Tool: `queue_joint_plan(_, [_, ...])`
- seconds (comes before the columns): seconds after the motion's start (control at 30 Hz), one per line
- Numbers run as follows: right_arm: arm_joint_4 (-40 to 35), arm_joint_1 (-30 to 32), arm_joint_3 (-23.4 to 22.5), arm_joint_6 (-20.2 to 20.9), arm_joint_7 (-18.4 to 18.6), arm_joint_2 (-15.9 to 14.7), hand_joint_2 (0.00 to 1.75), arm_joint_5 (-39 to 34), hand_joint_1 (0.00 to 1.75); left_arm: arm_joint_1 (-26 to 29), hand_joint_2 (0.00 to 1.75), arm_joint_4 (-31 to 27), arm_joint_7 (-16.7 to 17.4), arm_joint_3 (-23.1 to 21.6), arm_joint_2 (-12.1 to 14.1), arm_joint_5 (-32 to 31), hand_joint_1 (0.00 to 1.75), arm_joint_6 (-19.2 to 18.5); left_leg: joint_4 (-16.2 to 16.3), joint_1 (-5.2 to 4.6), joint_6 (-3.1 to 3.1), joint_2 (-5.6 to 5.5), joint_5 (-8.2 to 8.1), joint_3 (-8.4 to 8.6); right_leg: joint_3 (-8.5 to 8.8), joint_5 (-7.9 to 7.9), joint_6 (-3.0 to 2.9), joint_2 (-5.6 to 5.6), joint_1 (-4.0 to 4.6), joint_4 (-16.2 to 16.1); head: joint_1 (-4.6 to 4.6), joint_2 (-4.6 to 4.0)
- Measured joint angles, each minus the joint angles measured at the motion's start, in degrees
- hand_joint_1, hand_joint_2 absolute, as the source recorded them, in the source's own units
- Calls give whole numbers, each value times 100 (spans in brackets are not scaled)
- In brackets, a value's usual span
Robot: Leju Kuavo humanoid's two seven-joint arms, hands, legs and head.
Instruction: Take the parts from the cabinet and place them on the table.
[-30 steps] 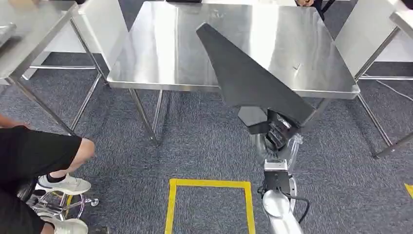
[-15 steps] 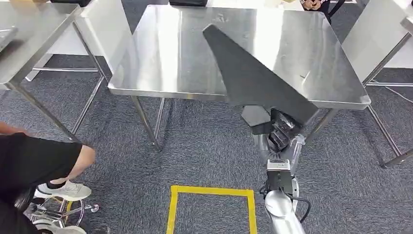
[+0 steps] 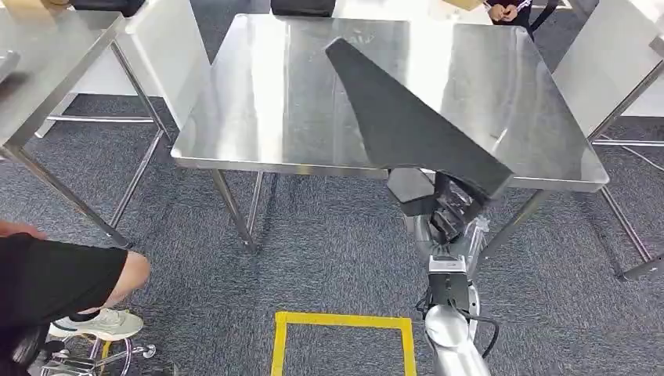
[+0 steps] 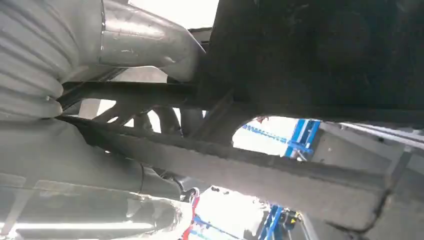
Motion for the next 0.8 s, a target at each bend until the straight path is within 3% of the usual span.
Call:
queue_joint_plan(0.07, [0, -22, -2, -4, -15, -20, 175, -2, 175, -18, 175, 0, 7, -22, -4, 0, 0, -9, -64, 11, 70, 11, -35, 112, -301, -70, 9, -13, -21, 537, 11, 0])
queue_joint_plan(0.13, [2, -13, 0, -4, -22, -35, 175, -11, 175, -28, 175, 0, 9, -50, -7, 0, 0, -11, -64, 5, 112, 7, -98, 143, -892, -374, -23, -13, -21, 1402, 15, 0])
queue_joint_plan(0.17, [2, 9, 0, -4, -22, -42, 175, -15, 175, -23, 175, 0, 13, -59, -7, 0, 0, -11, -62, -1, 115, -5, -126, 163, -1135, -529, -40, -12, -22, 1702, 18, 0])
queue_joint_plan(0.2, [4, 25, 0, -4, -22, -48, 175, -22, 175, -17, 175, 0, 15, -68, -6, 0, 0, -11, -62, -6, 113, -20, -165, 201, -1292, -538, -4, -13, -24, 1784, 15, 0])
queue_joint_plan(0.23, [4, 26, -2, -4, -20, -63, 175, -22, 175, -15, 175, 0, 15, -76, -7, 0, 0, -11, -62, -6, 106, -28, -200, 242, -1296, -434, 42, -13, -24, 1626, 20, 0])
queue_joint_plan(0.27, [4, 24, -2, -7, -22, -72, 175, -20, 175, -15, 175, 0, 15, -83, -7, 0, 0, -4, -62, -6, 94, -40, -247, 311, -1188, -197, 103, -14, -24, 1220, 20, 0])
queue_joint_plan(0.33, [9, 24, 0, -20, -26, -78, 175, -15, 175, -18, 175, 0, 17, -94, -17, 13, 0, 33, -63, -6, 61, -46, -355, 457, -833, 418, 194, -26, -23, 203, 24, 0])
queue_joint_plan(0.37, [22, 25, 0, -22, -31, -81, 175, -22, 175, -23, 175, 0, 17, -101, -20, 22, 0, 46, -45, -31, 26, -46, -408, 517, -794, 537, 118, -42, -2, -9, 22, 0])
queue_joint_plan(0.4, [39, 17, 2, -24, -35, -81, 175, -37, 175, -32, 175, 0, 22, -103, -17, 31, 0, 63, -63, -41, -15, -48, -444, 489, -774, 344, -57, -60, 18, -2, 24, 0])
queue_joint_plan(0.43, [39, 29, 0, -28, -37, -81, 175, -39, 175, -35, 175, 0, 31, -105, -24, 43, 0, 90, -76, -46, -55, -46, -479, 487, -717, 460, -73, -50, 49, -7, 9, 2])
queue_joint_plan(0.5, [68, 15, -11, -48, -92, -101, 175, -111, 175, -41, 175, 2, 31, -109, -46, 72, 0, 114, -28, -45, -85, -42, -498, 556, -666, 446, -142, -23, -4, -18, 4, 0])
queue_joint_plan(0.53, [72, 12, -13, -57, -120, -103, 175, -151, 175, -51, 175, 0, 28, -118, -52, 72, 0, 122, 98, -29, -112, -21, -509, 467, -600, 429, -171, -22, -51, -41, 15, 2])
queue_joint_plan(0.57, [72, -5, -17, -74, -149, -111, 175, -188, 175, -57, 175, 0, 20, -142, -72, 70, 0, 122, 372, -27, -138, -8, -521, 321, -557, 395, -222, -25, -49, -43, 6, 0])
queue_joint_plan(0.6, [74, -12, -22, -112, -164, -120, 175, -225, 175, -58, 175, 0, 20, -162, -81, 59, 0, 120, 777, -11, -178, -6, -615, 71, -521, 356, -275, -25, -49, -44, 0, 2])
queue_joint_plan(0.67, [68, 41, -44, -173, -175, -153, 175, -271, 175, -40, 175, 2, 37, -221, -90, 4, 0, 85, 1549, 21, -245, -3, -978, -477, -438, 264, -289, -23, -42, -44, 4, 2])
queue_joint_plan(0.7, [61, 98, -66, -228, -184, -177, 175, -306, 175, -32, 175, 4, 57, -265, -96, -24, 0, 48, 1728, 31, -263, -2, -1033, -676, -380, 212, -283, -20, -41, -44, 0, 0])
queue_joint_plan(0.73, [50, 158, -90, -276, -197, -197, 175, -326, 175, -31, 175, 4, 74, -295, -98, -50, 0, 24, 1645, 43, -263, 0, -929, -732, -317, 164, -273, -14, -41, -44, 2, 0])
queue_joint_plan(0.77, [11, 230, -116, -343, -210, -216, 175, -339, 175, -33, 175, 4, 109, -349, -98, -81, 0, -22, 1358, 51, -255, 5, -700, -677, -239, 110, -259, -7, -42, -44, 2, 0])
queue_joint_plan(0.8, [-48, 310, -144, -399, -227, -234, 175, -341, 175, -35, 175, 4, 144, -413, -98, -114, 0, -48, 853, 54, -233, 15, -345, -508, -143, 44, -243, -1, -43, -46, 2, 0])
